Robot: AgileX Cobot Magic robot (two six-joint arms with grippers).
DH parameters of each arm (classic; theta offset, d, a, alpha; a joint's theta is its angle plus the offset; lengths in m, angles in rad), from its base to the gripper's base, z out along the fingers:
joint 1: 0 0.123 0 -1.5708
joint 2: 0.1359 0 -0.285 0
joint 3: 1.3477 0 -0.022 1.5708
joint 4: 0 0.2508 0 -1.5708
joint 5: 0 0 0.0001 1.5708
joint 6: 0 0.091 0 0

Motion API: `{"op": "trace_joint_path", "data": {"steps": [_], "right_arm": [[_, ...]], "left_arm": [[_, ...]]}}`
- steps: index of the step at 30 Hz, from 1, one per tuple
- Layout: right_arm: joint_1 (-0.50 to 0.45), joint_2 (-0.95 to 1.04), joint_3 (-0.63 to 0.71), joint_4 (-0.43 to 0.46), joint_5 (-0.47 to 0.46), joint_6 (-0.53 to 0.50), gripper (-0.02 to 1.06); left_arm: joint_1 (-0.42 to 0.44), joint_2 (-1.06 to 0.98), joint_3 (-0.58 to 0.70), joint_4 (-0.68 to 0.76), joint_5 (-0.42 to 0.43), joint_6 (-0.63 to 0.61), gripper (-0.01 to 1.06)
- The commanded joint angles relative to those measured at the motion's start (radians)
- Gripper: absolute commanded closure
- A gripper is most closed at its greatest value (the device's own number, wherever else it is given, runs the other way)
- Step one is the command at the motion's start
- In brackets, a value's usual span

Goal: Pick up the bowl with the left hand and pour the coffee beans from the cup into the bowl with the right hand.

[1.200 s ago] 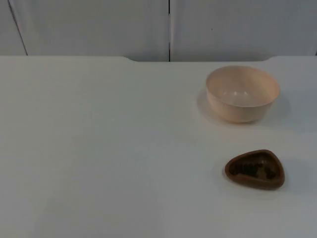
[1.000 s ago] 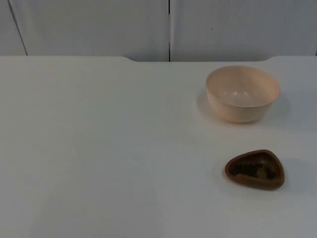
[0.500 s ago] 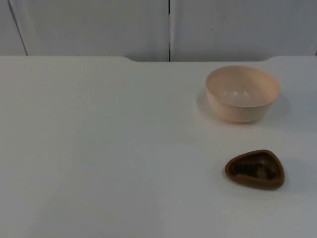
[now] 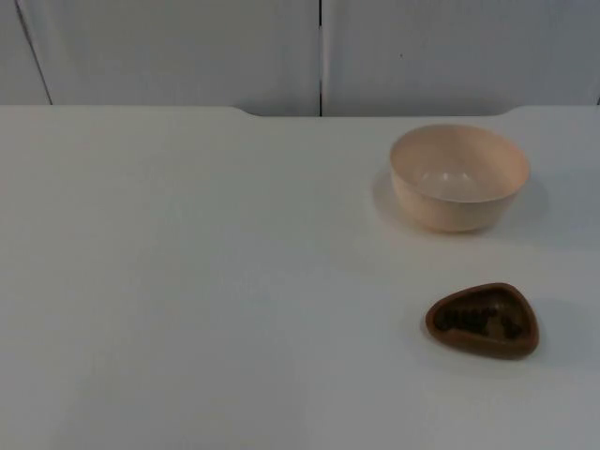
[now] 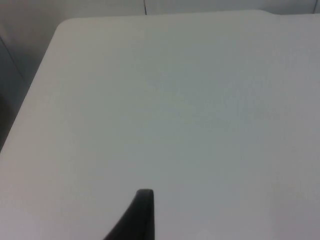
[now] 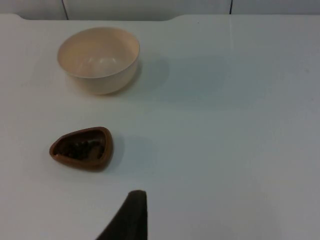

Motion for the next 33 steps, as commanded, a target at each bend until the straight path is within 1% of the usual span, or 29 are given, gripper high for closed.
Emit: {"op": "trace_joint_path", "data": {"steps": [1,20,26,33], "right_arm": [[-0.006,-0.003,0.000,-0.001,-0.005,-0.003,-0.01],[-0.006,-0.003,0.000,-0.001,-0.005,-0.003,-0.01],[-0.006,-0.003,0.000,-0.001,-0.005,-0.003,-0.01],[-0.006,-0.003,0.000,-0.001,-0.005,-0.003,-0.01]], "left_arm": [[0.002,-0.004,0.005,-0.004,0.004,-0.006,0.00],[0.002,-0.004,0.005,-0.006,0.004,-0.006,0.00],[0.002,-0.004,0.005,-0.032,0.004,-0.006,0.00],[0.002,0.034,0.002,-0.032,0.001,-0.006,0.00]]}}
